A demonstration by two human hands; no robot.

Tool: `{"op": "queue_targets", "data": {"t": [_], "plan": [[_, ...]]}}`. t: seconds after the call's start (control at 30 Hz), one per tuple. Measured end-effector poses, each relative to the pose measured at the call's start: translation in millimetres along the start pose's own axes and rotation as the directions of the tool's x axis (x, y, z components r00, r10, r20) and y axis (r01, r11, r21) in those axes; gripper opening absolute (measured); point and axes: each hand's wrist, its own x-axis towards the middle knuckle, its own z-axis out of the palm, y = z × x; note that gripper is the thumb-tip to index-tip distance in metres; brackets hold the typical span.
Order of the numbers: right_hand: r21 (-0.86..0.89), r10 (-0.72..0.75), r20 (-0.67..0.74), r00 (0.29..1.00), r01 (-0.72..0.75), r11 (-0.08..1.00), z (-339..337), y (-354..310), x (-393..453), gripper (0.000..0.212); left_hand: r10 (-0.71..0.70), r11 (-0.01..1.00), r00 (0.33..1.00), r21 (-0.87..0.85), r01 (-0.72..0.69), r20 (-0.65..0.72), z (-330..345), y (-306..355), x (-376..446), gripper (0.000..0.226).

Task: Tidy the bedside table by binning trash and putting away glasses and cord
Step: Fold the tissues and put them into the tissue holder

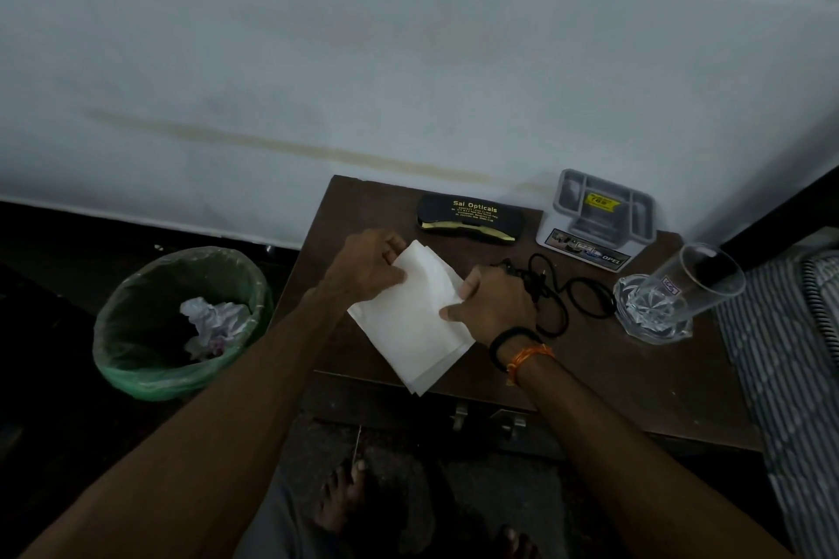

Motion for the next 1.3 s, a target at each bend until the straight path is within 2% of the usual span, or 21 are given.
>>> {"op": "queue_targets", "data": {"t": [0.1, 0.17, 0.23, 0.37, 0.5, 0.63, 0.77, 0.9, 1.03, 1.2, 1.3], "plan": [[0.015, -0.011, -0.044, 0.999, 0.011, 1.0, 2, -3, -2, 0.048, 0.019, 1.0, 1.0, -0.014, -0.018, 0.022, -1, 1, -1, 0.049], [-0.02, 0.0, -0.033, 0.999, -0.001, 1.0, 2, -3, -1, 0.059, 0.026, 0.999, 1.0, -0.024, -0.026, 0.016, -1, 2, -2, 0.052], [-0.056, 0.028, 0.007, 1.0, -0.028, 0.998, 1, -2, 2, 0.06, 0.024, 1.0, 0.998, -0.012, -0.024, 0.055, -1, 1, -1, 0.05], [-0.052, 0.028, 0.058, 0.998, -0.025, 0.998, -2, -1, 8, 0.042, -0.008, 1.0, 0.996, 0.008, 0.007, 0.091, 3, 0, 1, 0.045], [-0.07, -0.118, -0.021, 0.993, 0.116, 0.991, -2, -6, 3, 0.016, 0.002, 1.0, 0.999, 0.028, -0.003, 0.045, 4, -3, 1, 0.055], [-0.159, -0.329, -0.114, 0.937, 0.31, 0.937, 1, -5, -6, 0.011, 0.047, 0.999, 0.999, -0.009, -0.047, -0.003, 0, -5, 0, 0.055], [-0.11, -0.357, -0.194, 0.914, 0.341, 0.934, 2, -4, -5, 0.021, 0.093, 0.995, 0.992, -0.02, -0.095, -0.09, -4, -8, -1, 0.043], [-0.137, -0.371, -0.261, 0.891, 0.346, 0.928, -1, -6, 0, 0.035, 0.116, 0.992, 0.983, -0.023, -0.12, -0.145, -6, -9, -2, 0.034], [-0.248, -0.465, -0.352, 0.812, 0.398, 0.883, -1, -6, 3, 0.027, 0.126, 0.991, 0.975, -0.019, -0.132, -0.183, -7, -10, -1, 0.036], [-0.383, -0.585, -0.37, 0.722, 0.455, 0.804, 3, 1, 5, 0.029, 0.133, 0.989, 0.974, -0.036, -0.142, -0.182, -6, -12, -1, 0.037], [-0.411, -0.617, -0.394, 0.681, 0.47, 0.781, 6, 3, 7, 0.017, 0.166, 0.985, 0.97, -0.025, -0.173, -0.18, -4, -15, 0, 0.038]]}}
